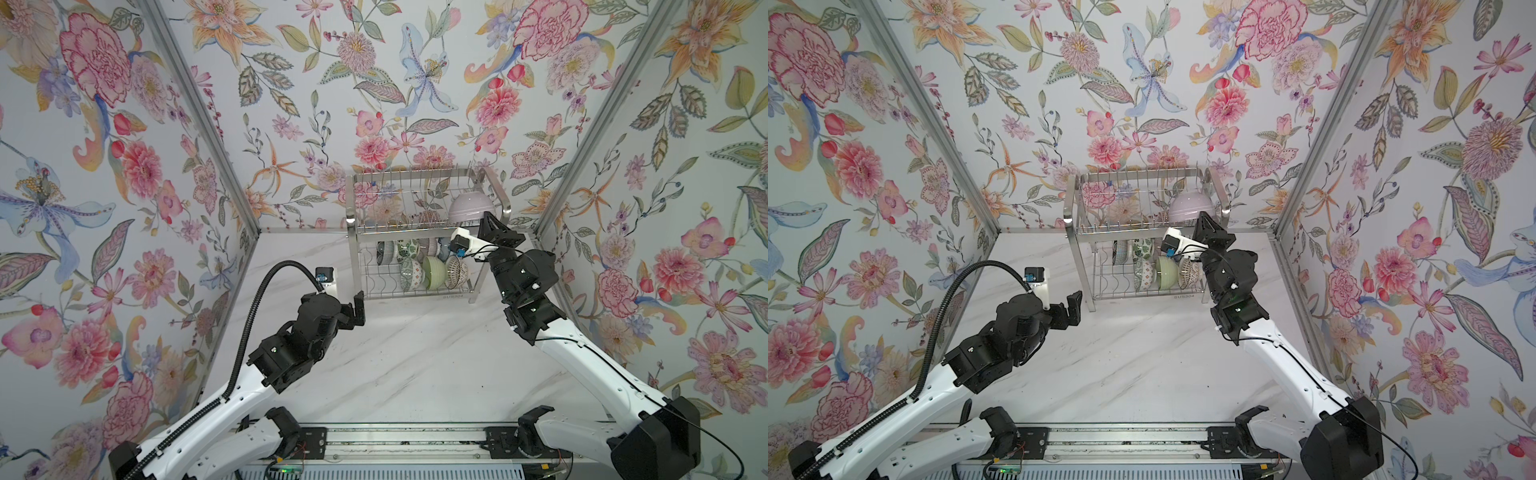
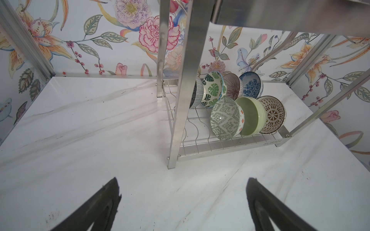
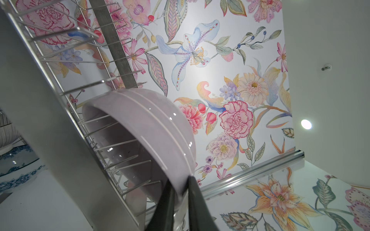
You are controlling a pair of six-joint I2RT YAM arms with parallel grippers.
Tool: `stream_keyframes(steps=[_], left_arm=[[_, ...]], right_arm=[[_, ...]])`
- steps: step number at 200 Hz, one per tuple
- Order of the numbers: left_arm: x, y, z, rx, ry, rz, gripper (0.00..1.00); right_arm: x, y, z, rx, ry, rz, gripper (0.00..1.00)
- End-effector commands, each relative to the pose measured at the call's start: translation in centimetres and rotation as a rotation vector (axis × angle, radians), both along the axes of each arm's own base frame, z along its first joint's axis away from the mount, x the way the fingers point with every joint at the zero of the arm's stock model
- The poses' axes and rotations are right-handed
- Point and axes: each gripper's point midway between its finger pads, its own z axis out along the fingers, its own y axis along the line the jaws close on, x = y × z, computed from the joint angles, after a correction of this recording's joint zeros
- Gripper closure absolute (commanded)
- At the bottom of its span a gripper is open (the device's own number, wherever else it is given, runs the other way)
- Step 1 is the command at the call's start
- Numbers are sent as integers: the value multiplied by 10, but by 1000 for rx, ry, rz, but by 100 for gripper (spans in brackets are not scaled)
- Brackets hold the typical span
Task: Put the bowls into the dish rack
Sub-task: 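Open the right gripper and release the lilac bowl on the upper tier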
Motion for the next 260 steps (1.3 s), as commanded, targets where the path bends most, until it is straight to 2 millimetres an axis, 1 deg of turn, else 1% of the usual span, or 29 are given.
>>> stream_keyframes(steps=[1,16,23,28,29,39,60,83,103,116,136,165,176,194,206,218,231,243,252,260], left_arm=[[3,-1,3,7,-11,-9,1],[3,-1,3,7,-10,-9,1],[3,-1,3,7,-11,-9,1],[3,0,4,8,-10,-8,1],[3,0,3,8,-10,-8,1],[3,0,3,8,-11,-7,1],[3,-1,4,9,-11,-8,1],[4,-1,4,15,-10,-10,1],[4,-1,4,13,-10,-9,1],[4,0,4,16,-9,-7,1],[3,2,4,19,-10,-1,1],[3,9,7,36,-19,14,1],[4,12,10,50,-24,18,1],[7,22,19,80,-41,39,1],[8,30,27,86,-62,59,1],[11,40,34,84,-84,84,1],[13,51,36,78,-103,111,1],[17,63,33,73,-111,146,1],[20,71,26,73,-112,169,1],[22,78,18,73,-113,188,1]], right_arm=[[-9,6,0,41,13,44,81],[-9,7,-4,36,37,52,73],[-10,7,-6,35,51,57,65],[-10,7,-8,35,61,63,58],[-11,8,-9,35,67,68,55],[-12,8,-12,35,89,79,45],[-14,7,-18,35,140,99,29],[-17,6,-25,40,198,117,17],[-22,3,-28,53,236,132,10],[-29,1,-29,67,263,140,6],[-45,-7,-26,135,300,160,0],[-72,-30,-6,338,293,167,1],[-79,-44,3,417,268,133,1],[-85,-78,17,595,234,26,1],[-88,-98,20,712,234,-22,1],[-91,-113,17,816,243,-53,1],[-89,-124,5,904,265,-80,1],[-83,-136,-14,989,287,-129,1],[-79,-144,-30,1044,311,-159,1],[-74,-150,-48,1098,337,-190,1]])
